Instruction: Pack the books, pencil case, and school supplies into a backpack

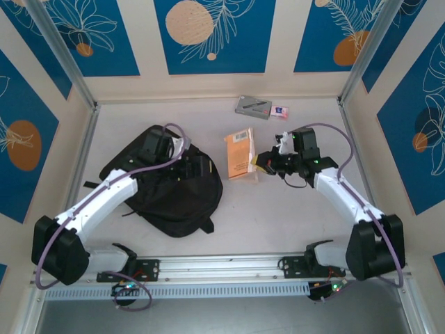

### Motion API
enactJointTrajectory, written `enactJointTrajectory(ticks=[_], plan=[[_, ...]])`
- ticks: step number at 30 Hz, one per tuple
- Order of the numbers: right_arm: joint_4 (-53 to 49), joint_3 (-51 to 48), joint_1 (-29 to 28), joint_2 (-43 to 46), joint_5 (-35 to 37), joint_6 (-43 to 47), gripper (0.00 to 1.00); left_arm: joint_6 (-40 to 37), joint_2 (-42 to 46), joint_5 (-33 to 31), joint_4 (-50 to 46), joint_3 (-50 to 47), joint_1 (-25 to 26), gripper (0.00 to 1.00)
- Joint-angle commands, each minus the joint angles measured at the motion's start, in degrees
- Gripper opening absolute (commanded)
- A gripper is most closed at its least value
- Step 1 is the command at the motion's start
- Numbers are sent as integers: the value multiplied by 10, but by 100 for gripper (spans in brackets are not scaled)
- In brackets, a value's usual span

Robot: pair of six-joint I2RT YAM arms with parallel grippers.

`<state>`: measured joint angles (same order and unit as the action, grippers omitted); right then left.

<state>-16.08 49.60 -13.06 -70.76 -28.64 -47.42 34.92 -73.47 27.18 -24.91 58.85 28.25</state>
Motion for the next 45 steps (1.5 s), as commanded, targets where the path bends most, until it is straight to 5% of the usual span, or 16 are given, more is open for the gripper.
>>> enactJointTrajectory(ticks=[1, 17, 21, 25, 31, 36, 45], plan=[[80, -17, -6, 42, -74, -46, 2, 28, -13, 14, -2, 47, -2, 100], [336, -100, -62, 114, -173, -226, 6, 158, -40, 109, 197, 31, 12, 92], [362, -112, -69, 114, -179, -244, 7, 178, -22, 121, 251, 13, 28, 79], [359, -118, -73, 125, -172, -243, 8, 190, 4, 125, 289, -6, 36, 43], [287, -114, -84, 156, -125, -196, 34, 187, 65, 104, 305, -30, 41, 0], [232, -123, -125, 195, -14, -169, 84, 194, 136, 24, 301, -59, 42, 0], [455, -170, -306, 185, 191, -236, 91, 339, 244, -147, 407, -158, 49, 0]])
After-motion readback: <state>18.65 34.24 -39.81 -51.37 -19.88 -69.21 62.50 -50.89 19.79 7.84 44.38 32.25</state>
